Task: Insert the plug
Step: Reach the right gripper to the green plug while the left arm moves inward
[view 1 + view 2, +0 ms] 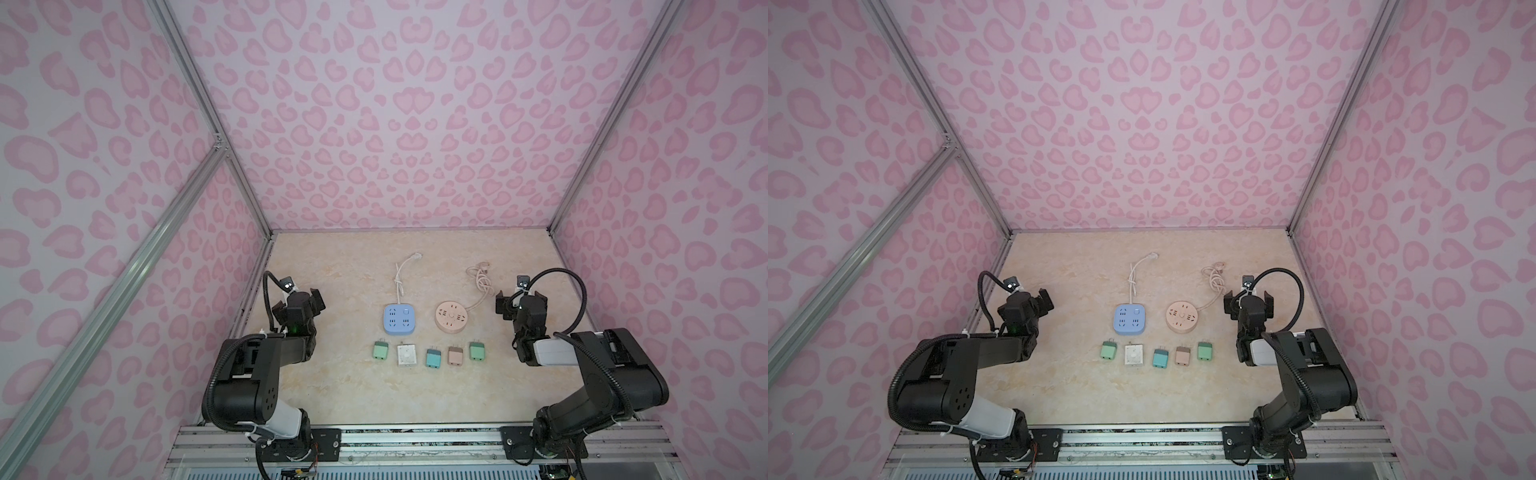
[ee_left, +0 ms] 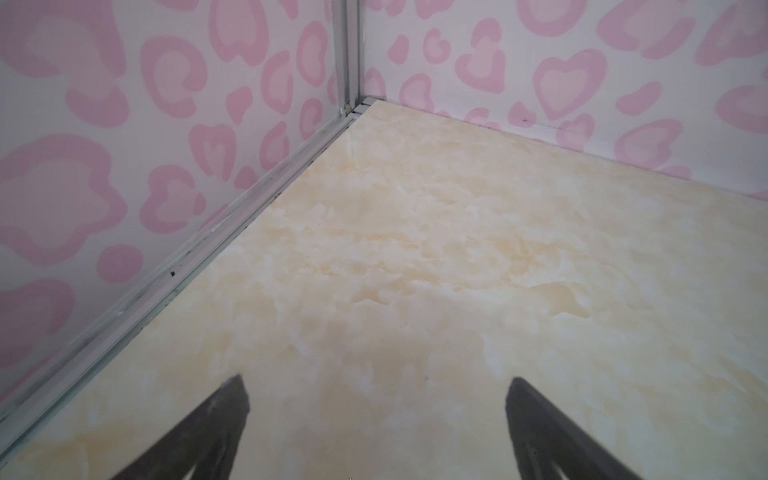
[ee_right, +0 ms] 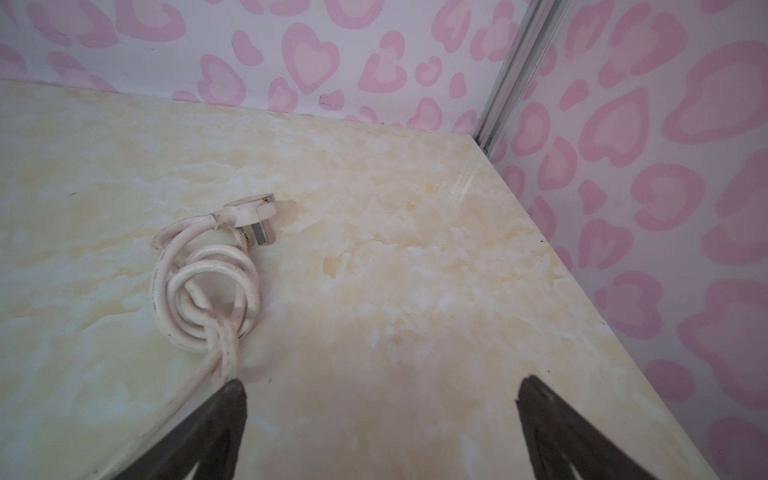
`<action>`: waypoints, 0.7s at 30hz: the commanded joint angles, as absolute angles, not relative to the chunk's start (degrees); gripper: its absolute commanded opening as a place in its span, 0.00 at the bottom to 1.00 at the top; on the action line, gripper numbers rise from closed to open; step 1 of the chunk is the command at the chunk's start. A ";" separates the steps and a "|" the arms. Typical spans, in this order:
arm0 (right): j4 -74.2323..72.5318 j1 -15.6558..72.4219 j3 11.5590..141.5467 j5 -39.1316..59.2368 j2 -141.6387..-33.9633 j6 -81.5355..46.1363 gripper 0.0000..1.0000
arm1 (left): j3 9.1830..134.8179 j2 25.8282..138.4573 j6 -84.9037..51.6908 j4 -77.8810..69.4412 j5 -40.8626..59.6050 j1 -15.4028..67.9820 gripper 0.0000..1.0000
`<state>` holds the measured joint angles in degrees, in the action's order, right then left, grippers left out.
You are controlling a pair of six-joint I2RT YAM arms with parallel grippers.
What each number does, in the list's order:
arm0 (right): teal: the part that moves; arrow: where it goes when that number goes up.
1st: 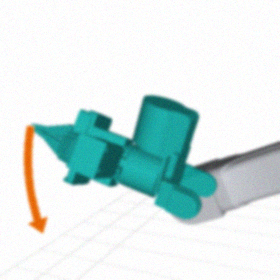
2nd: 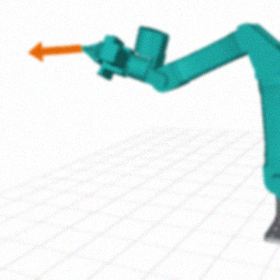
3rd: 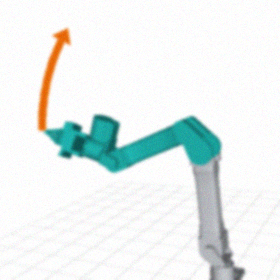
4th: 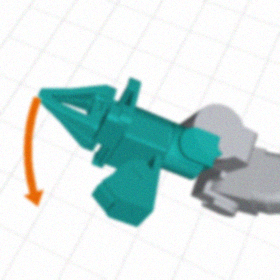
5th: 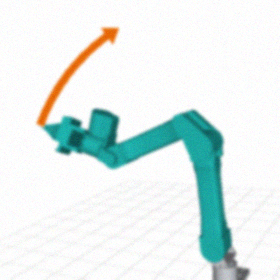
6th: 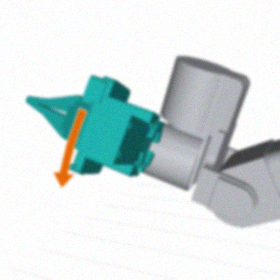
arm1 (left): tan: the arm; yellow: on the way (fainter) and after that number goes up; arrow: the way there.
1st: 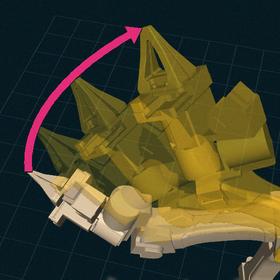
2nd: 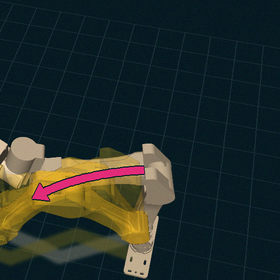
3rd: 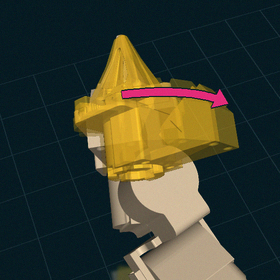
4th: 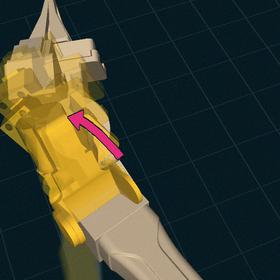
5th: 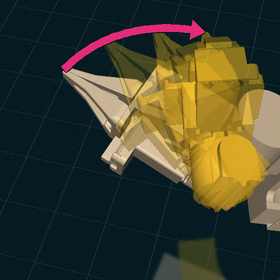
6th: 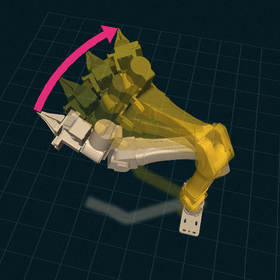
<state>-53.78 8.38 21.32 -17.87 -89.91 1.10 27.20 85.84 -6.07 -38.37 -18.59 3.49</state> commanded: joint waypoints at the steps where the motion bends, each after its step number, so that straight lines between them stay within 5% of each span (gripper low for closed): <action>1: -52.67 8.05 21.79 -13.88 -88.80 2.08 0.99 | 37.00 80.89 -3.91 -18.66 -22.55 5.95 0.98; 5: -48.08 15.05 23.19 -23.18 -85.14 8.23 0.99 | 36.09 76.58 -4.85 -21.30 -25.73 9.31 0.99; 13: 8.87 29.87 51.47 -46.53 -80.82 -6.61 0.99 | 47.19 68.82 -25.31 7.85 -19.74 9.31 0.98; 21: 40.03 40.00 57.89 -35.74 -72.97 -24.72 0.88 | 45.08 59.80 -32.52 20.05 -1.35 11.74 0.98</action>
<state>23.09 38.22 57.98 -39.90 -74.52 -15.40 45.54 61.47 -28.60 11.70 -9.91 10.24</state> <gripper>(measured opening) 0.893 0.987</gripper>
